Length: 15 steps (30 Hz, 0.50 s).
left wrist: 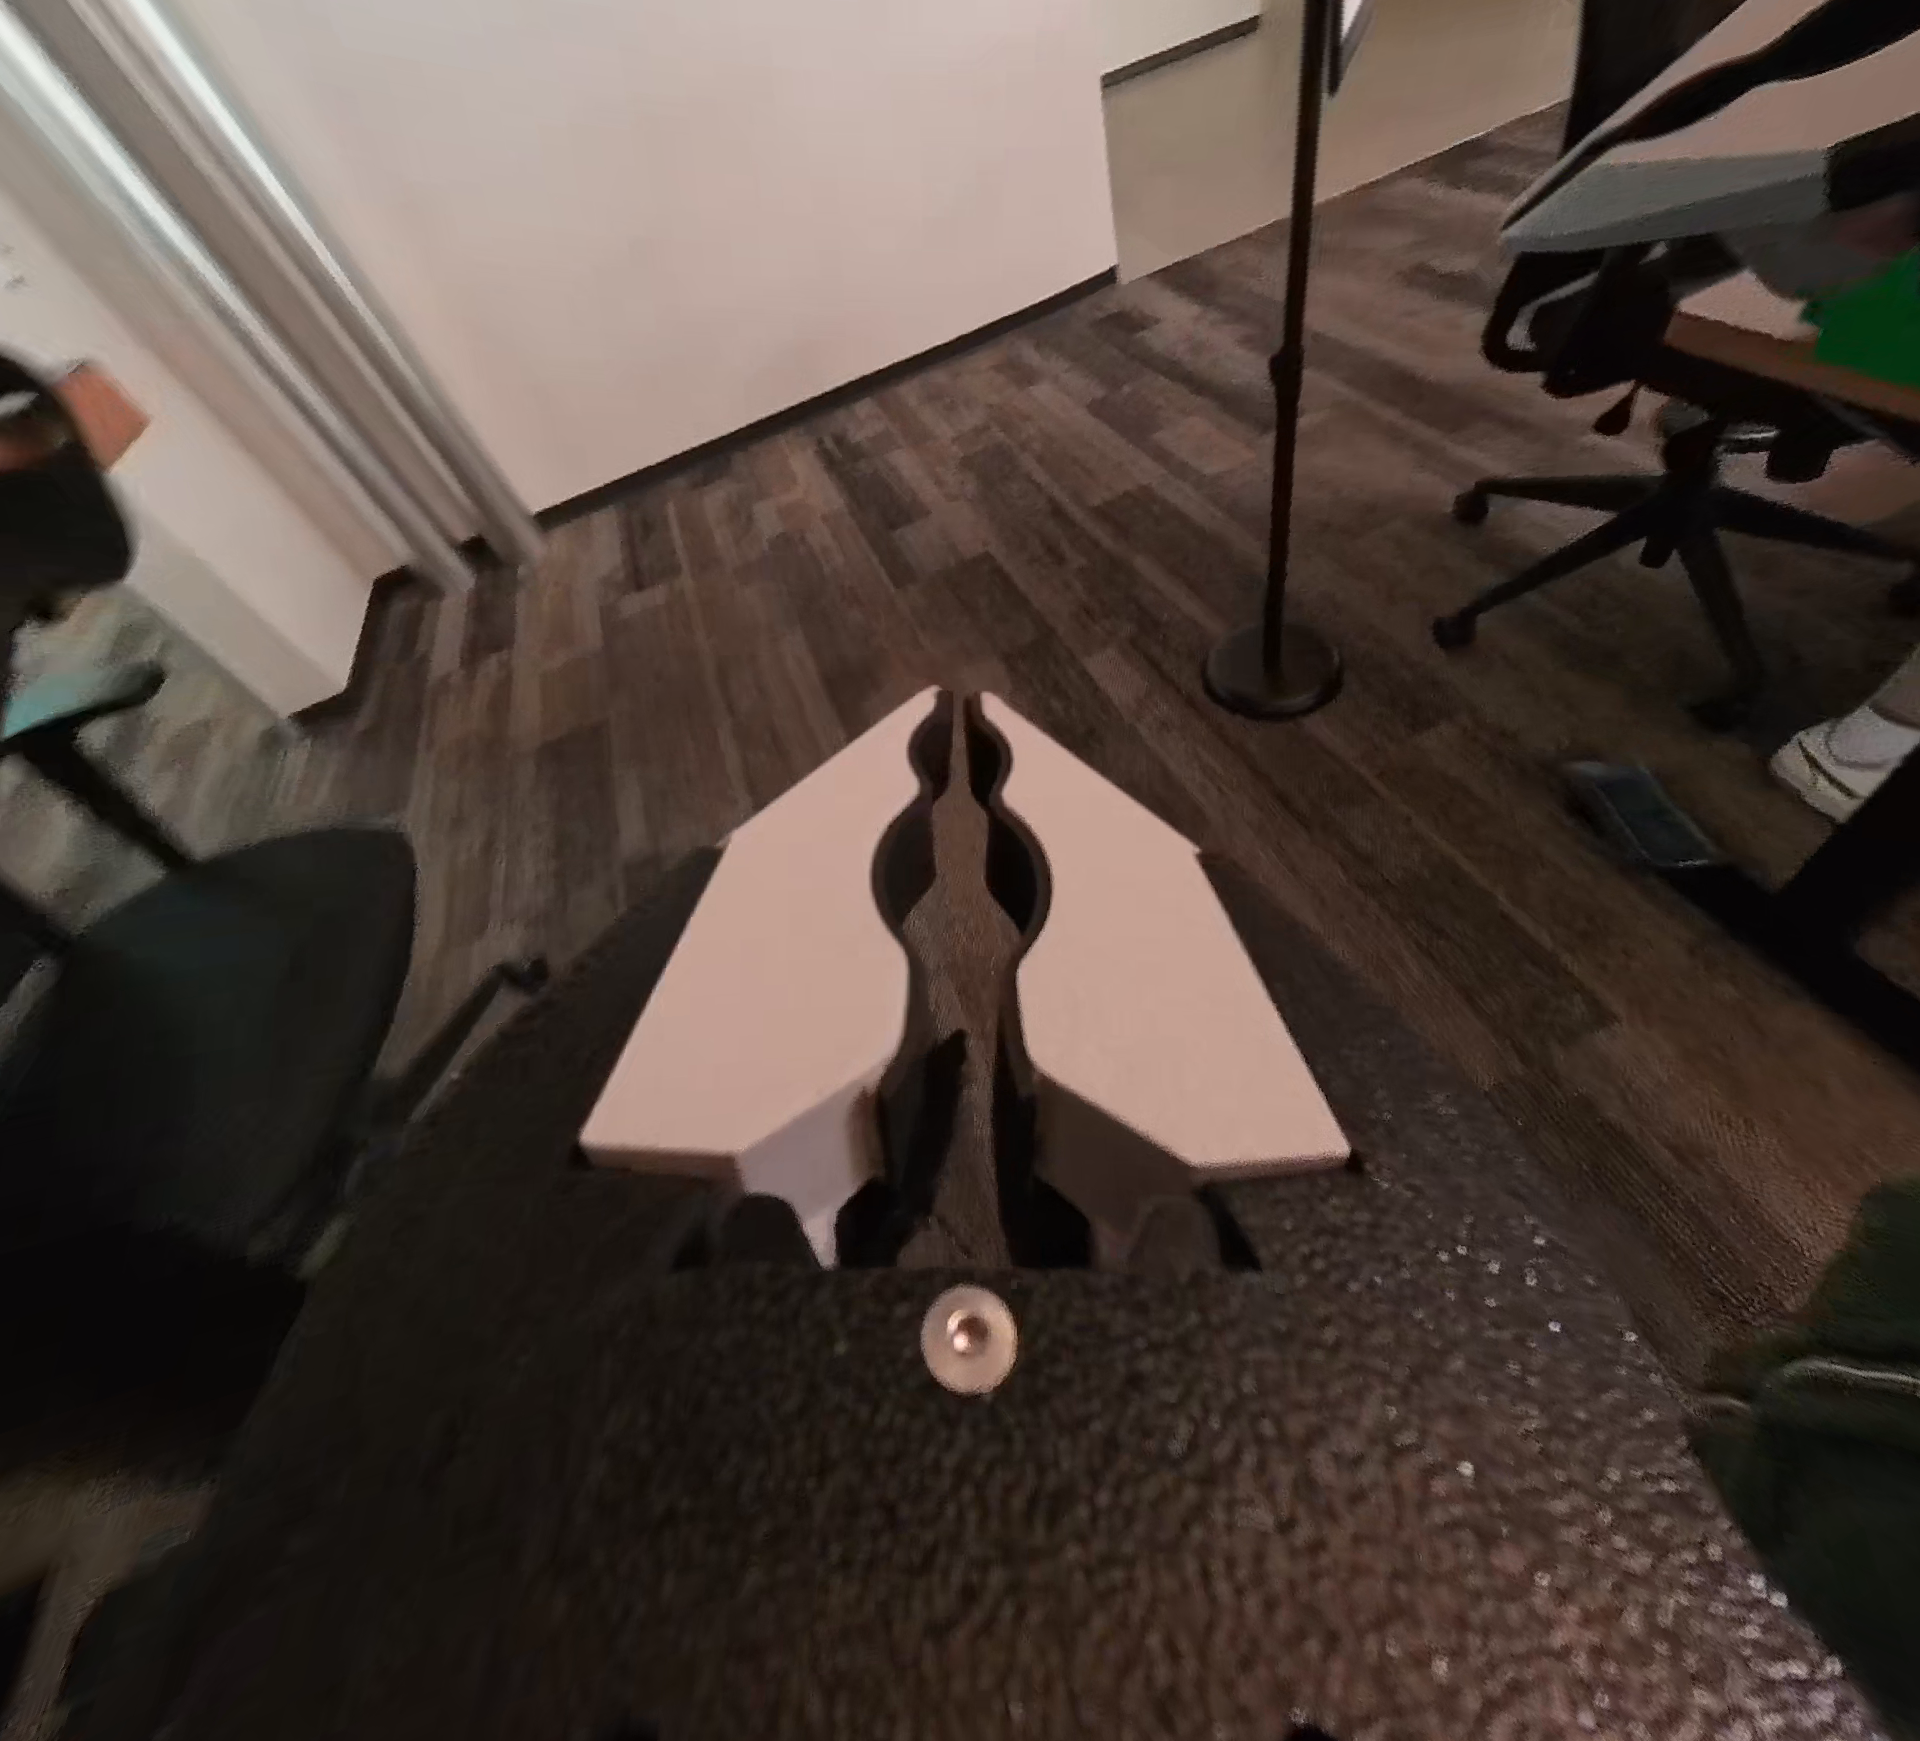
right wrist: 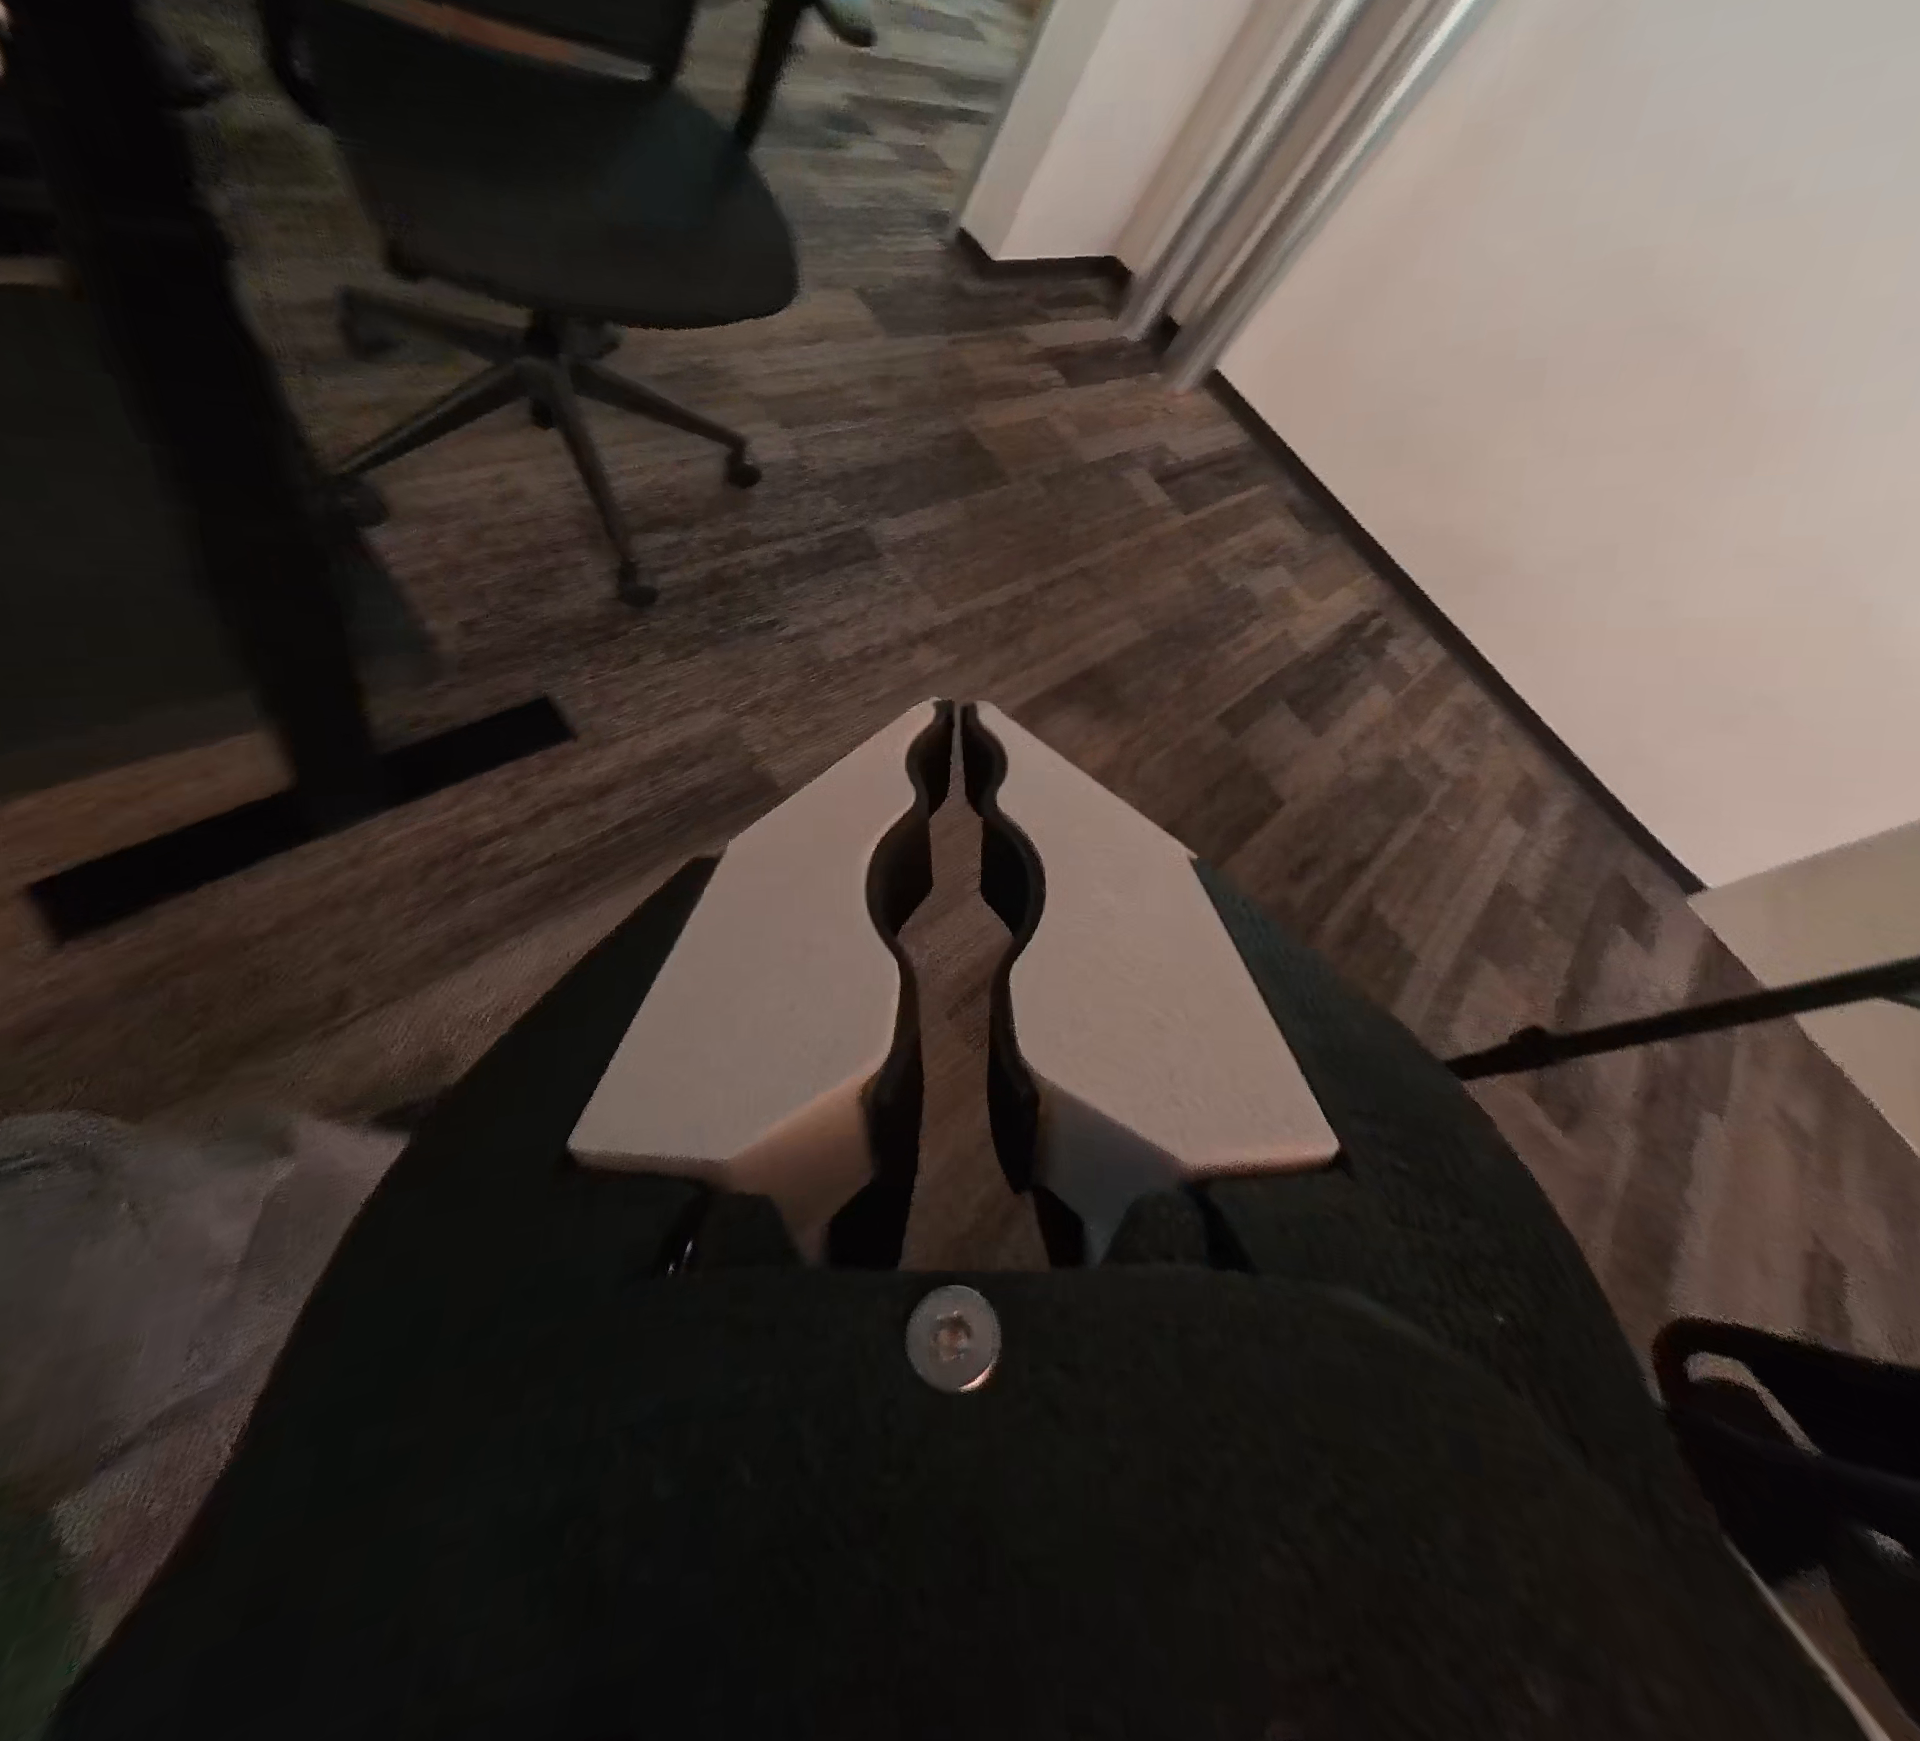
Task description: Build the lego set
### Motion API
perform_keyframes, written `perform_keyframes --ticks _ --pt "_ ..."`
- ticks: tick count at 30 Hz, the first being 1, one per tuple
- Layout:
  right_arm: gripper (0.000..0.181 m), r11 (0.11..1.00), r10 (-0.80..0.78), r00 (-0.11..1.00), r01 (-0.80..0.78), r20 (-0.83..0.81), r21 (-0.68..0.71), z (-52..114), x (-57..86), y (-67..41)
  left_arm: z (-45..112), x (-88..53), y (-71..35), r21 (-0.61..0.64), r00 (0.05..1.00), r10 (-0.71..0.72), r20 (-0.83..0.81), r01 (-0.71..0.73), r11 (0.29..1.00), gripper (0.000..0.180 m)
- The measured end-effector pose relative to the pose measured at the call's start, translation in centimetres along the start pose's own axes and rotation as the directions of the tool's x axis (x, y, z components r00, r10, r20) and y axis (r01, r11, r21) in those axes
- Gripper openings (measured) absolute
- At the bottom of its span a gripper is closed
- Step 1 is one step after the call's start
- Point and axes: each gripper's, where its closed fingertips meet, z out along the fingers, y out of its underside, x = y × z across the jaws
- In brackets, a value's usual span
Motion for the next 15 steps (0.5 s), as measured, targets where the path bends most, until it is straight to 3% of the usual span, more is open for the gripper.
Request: perform_keyframes --ticks 5,9,15 --pt "0.020 0.999 0.054 0.995 -0.055 -0.089 0.001 8.9 8.6 -2.2 13.5 -6.0 -4.5 0.037 0.985 0.018 -0.169 -0.012 0.999 0.007" --pt "0.036 0.995 0.099 0.976 -0.100 -0.196 0.005 15.7 16.8 -1.5 23.9 -9.3 -5.5 0.008 0.975 0.040 -0.220 -0.039 0.999 0.030" --pt "0.046 0.992 0.126 0.947 -0.125 -0.296 0.021 27.0 30.0 0.7 40.4 -16.3 -6.2 0.004 0.984 -0.008 -0.180 0.009 1.000 0.059"
